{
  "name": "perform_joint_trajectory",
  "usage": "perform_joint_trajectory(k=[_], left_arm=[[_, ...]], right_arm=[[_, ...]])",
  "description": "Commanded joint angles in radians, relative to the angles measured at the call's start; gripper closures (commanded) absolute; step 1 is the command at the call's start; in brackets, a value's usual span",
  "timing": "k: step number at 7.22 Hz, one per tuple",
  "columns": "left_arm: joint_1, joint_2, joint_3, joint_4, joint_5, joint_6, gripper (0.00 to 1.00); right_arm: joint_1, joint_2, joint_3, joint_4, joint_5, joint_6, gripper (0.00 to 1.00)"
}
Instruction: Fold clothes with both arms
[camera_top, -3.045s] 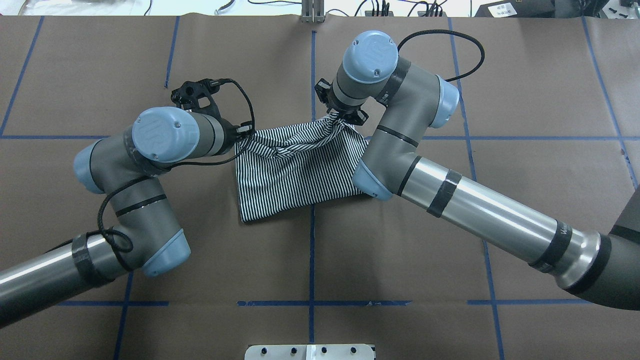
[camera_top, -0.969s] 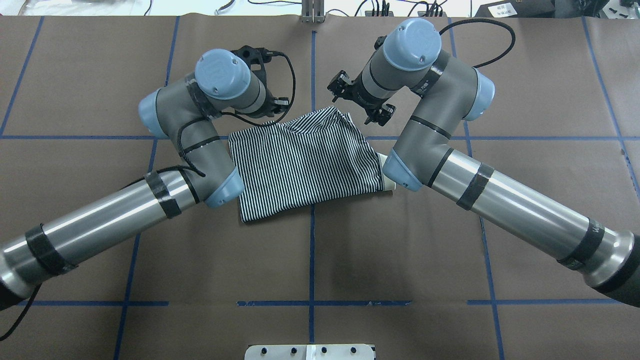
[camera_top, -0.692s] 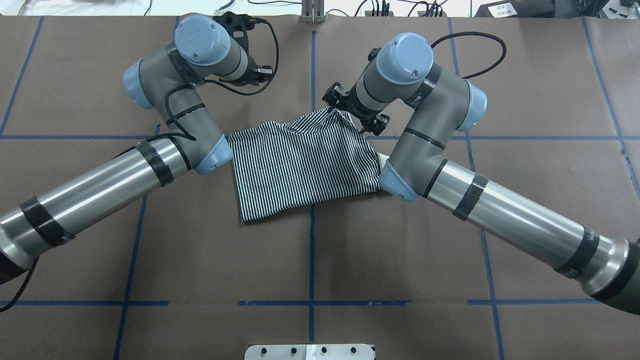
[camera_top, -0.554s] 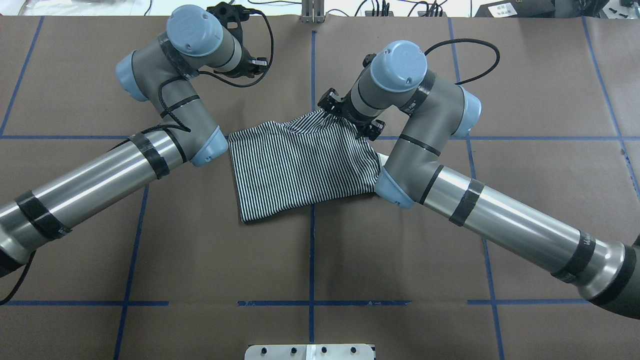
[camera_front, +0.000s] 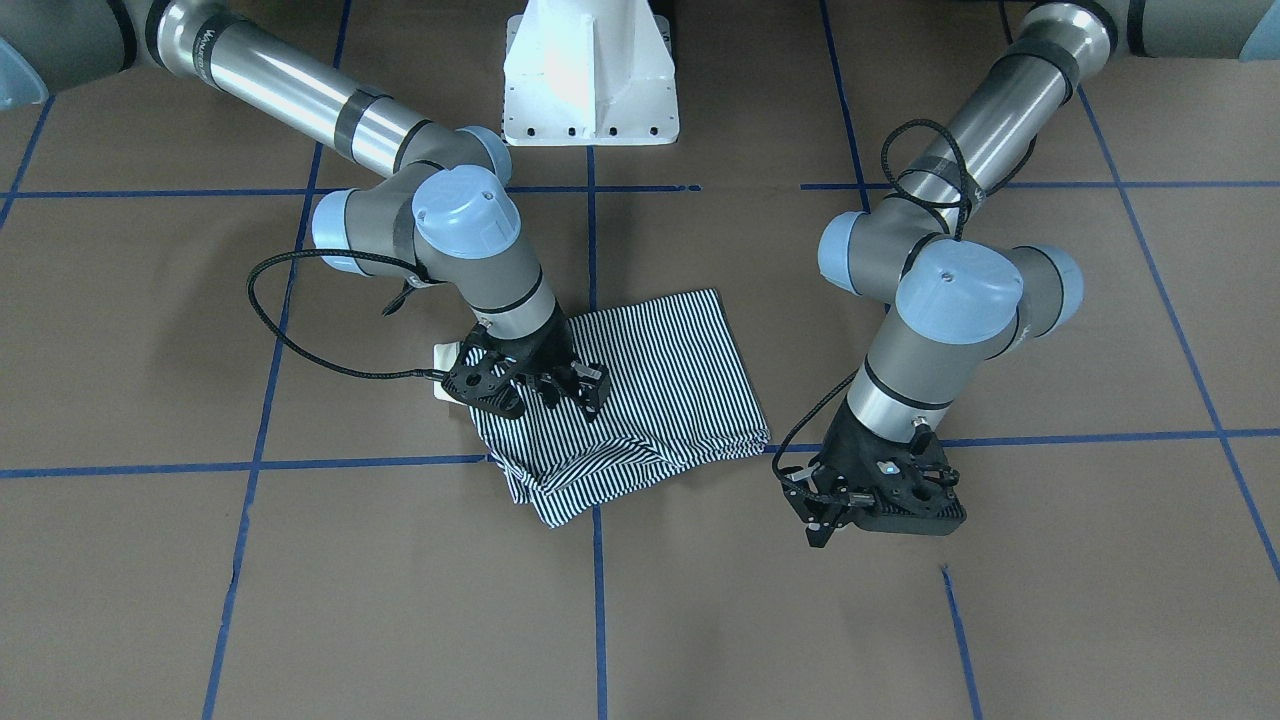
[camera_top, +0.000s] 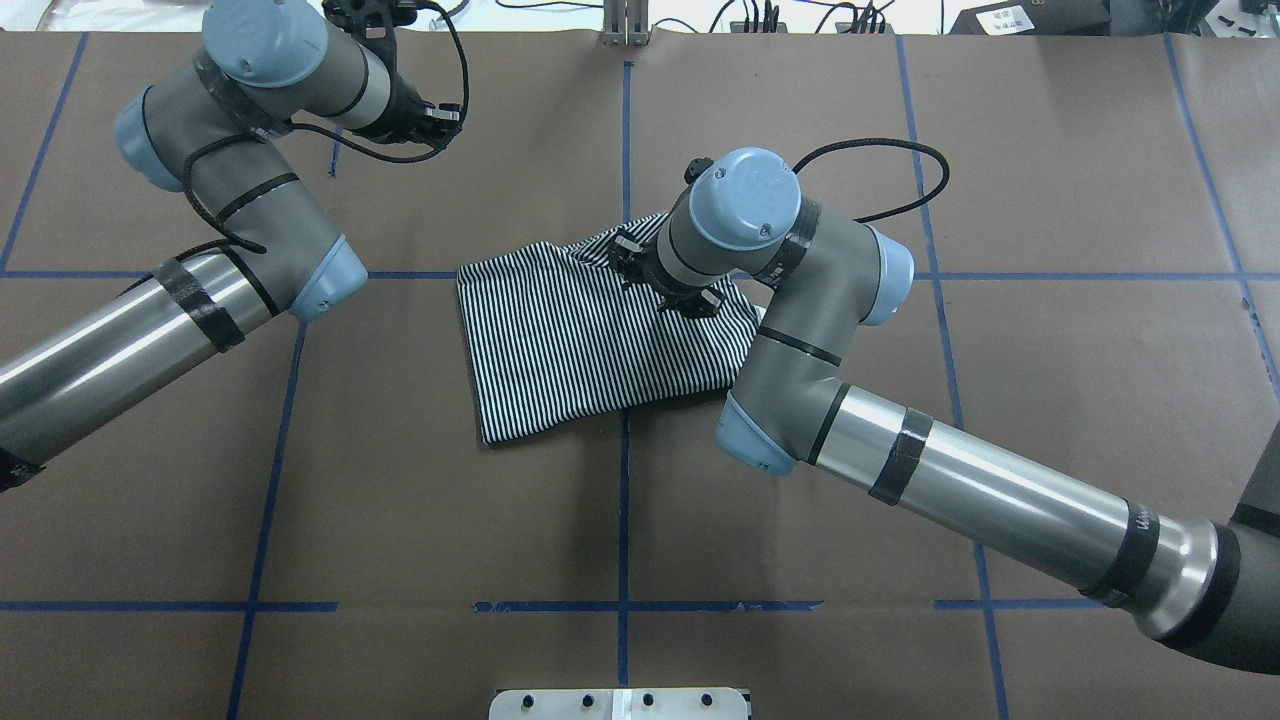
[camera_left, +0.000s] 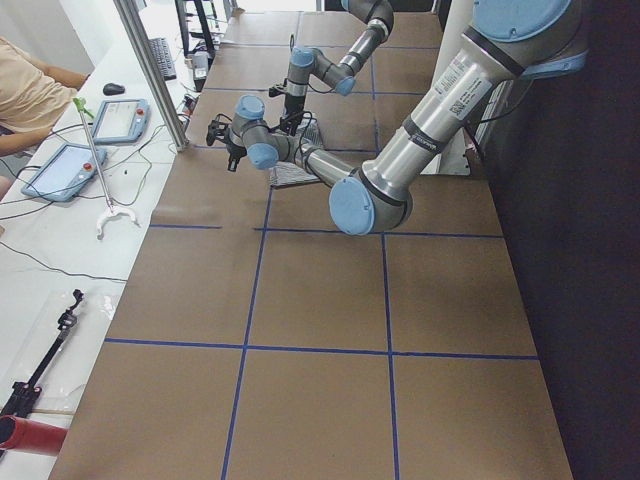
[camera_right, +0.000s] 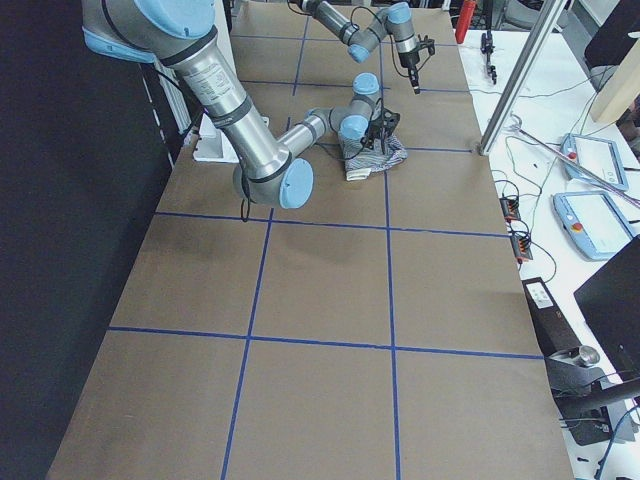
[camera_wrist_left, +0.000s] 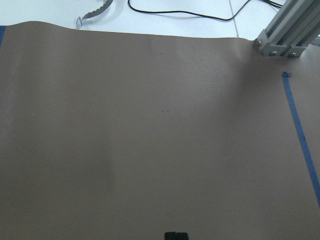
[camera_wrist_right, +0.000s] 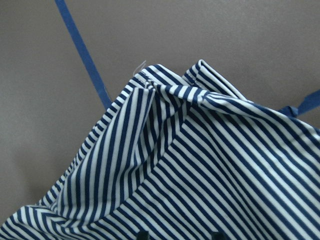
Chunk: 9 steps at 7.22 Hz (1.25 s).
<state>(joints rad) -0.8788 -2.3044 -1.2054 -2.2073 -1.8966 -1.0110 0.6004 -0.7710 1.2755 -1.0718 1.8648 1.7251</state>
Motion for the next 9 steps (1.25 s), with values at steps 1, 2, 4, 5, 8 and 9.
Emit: perform_joint_trajectory(k=[1,2,4,5,8,9], left_arm=[[-0.003,0.045,-0.055,0.0,-0.004,0.006,1.0],[-0.003,0.089,-0.11,0.003,-0.006,0.006,1.0],[-0.003,0.12,-0.137,0.0,-0.006,0.006,1.0],[-0.003,0.137,-0.163,0.003,-0.007,0.008,1.0],[-0.051,0.229,-0.229,0.003,-0.018,0.139,1.0],[-0.112,0.273,-0.23,-0.015,-0.089,0.203,1.0]], right_arm=[[0.018,0.1,-0.127,0.001,-0.025,-0.035,1.0],[0.039,0.18,-0.251,0.007,-0.029,-0.048,1.0],[0.097,0.229,-0.391,0.088,-0.036,-0.096,1.0],[0.114,0.298,-0.527,0.158,-0.094,-0.098,1.0],[0.287,0.174,-0.442,0.162,0.066,-0.285,1.0],[0.352,-0.005,-0.274,0.155,0.144,-0.411,1.0]])
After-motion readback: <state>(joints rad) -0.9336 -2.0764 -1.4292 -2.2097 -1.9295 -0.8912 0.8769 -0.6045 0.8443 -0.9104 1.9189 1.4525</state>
